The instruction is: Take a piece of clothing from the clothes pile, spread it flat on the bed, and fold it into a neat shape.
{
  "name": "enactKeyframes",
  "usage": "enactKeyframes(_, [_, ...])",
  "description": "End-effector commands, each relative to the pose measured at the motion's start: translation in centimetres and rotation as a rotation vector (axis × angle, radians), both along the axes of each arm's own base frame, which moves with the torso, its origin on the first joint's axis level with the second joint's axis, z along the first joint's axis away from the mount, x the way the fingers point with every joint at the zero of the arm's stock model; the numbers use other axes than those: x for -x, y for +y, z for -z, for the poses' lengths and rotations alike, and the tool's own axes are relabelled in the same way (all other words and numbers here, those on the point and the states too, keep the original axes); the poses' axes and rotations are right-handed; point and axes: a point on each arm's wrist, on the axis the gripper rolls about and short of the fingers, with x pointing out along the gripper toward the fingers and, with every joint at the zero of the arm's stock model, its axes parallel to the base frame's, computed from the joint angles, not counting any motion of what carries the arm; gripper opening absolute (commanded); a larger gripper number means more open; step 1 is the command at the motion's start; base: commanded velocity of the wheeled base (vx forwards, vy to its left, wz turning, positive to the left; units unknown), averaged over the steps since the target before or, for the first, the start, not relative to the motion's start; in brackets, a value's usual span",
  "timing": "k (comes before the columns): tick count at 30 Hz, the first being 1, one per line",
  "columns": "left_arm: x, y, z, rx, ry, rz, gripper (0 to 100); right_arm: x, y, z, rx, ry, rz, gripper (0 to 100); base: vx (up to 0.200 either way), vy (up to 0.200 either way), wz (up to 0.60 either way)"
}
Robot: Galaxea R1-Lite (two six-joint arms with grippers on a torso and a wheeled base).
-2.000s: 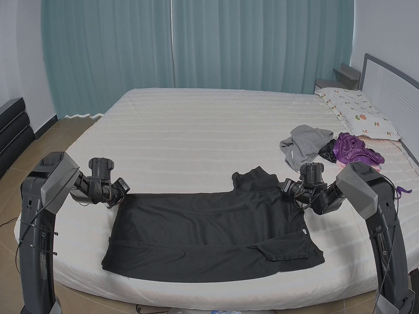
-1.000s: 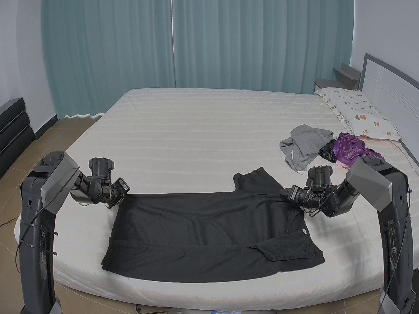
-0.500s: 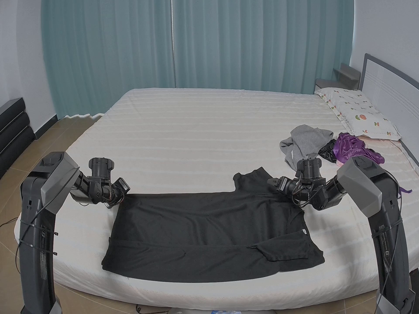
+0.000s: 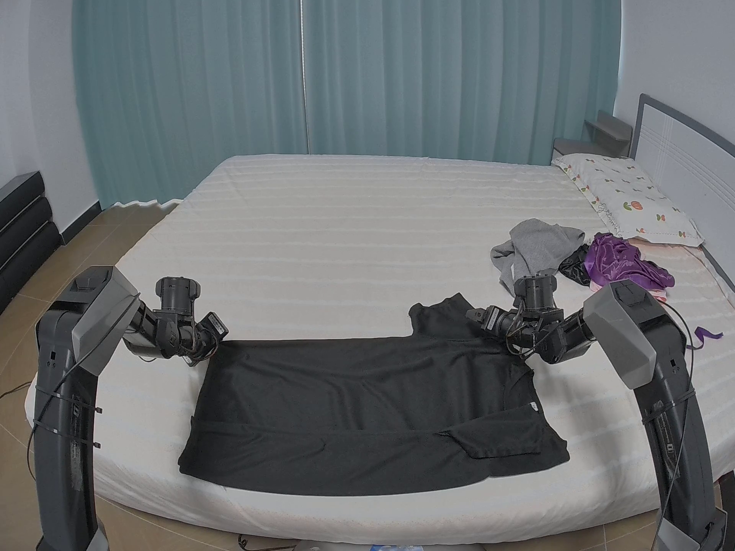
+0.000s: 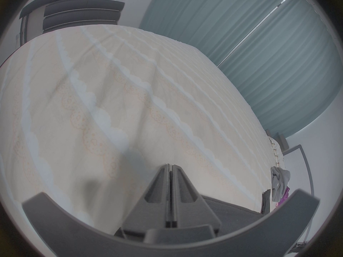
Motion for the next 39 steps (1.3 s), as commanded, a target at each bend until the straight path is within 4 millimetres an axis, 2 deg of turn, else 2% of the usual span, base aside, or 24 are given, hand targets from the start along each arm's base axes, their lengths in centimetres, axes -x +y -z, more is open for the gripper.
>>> enactKeyframes(1, [0.0,0.0,0.1,0.0,0.003,0.0,0,-0.1,-0.2,0.6,0.007,0.016,0.01,100,0.0,0.0,0.0])
enactKeyframes(6, [0.0,0.0,0.1,0.0,0.003,0.0,0,-0.2,-0.2,1.1,0.01,0.022,0.01,100,0.0,0.0,0.0])
enactKeyframes(7, [0.0,0.0,0.1,0.0,0.003,0.0,0,-0.3,-0.2,1.1,0.01,0.019,0.011,0,0.0,0.0,0.0])
enactKeyframes(21, [0.0,0.0,-0.1,-0.003,-0.002,0.003,0,-0.9,-1.0,0.0,0.003,-0.012,0.038,0,0.0,0.0,0.0])
enactKeyframes(25, [0.0,0.0,-0.6,-0.002,-0.01,0.002,0,-0.9,-1.3,-0.9,0.009,-0.032,0.057,0,0.0,0.0,0.0])
enactKeyframes(34, [-0.1,0.0,-2.3,-0.044,-0.047,-0.042,0,-1.1,-1.4,-3.8,-0.055,-0.077,0.095,0,0.0,0.0,0.0])
enactKeyframes(35, [-0.1,0.1,-2.8,-0.064,-0.058,-0.064,0,-1.0,-1.8,-4.8,-0.066,-0.1,0.11,0,0.0,0.0,0.0])
enactKeyframes(39, [-0.3,0.2,-3.7,-0.071,-0.104,-0.081,0,-0.4,-2.5,-6.6,-0.077,-0.145,0.126,0,0.0,0.0,0.0])
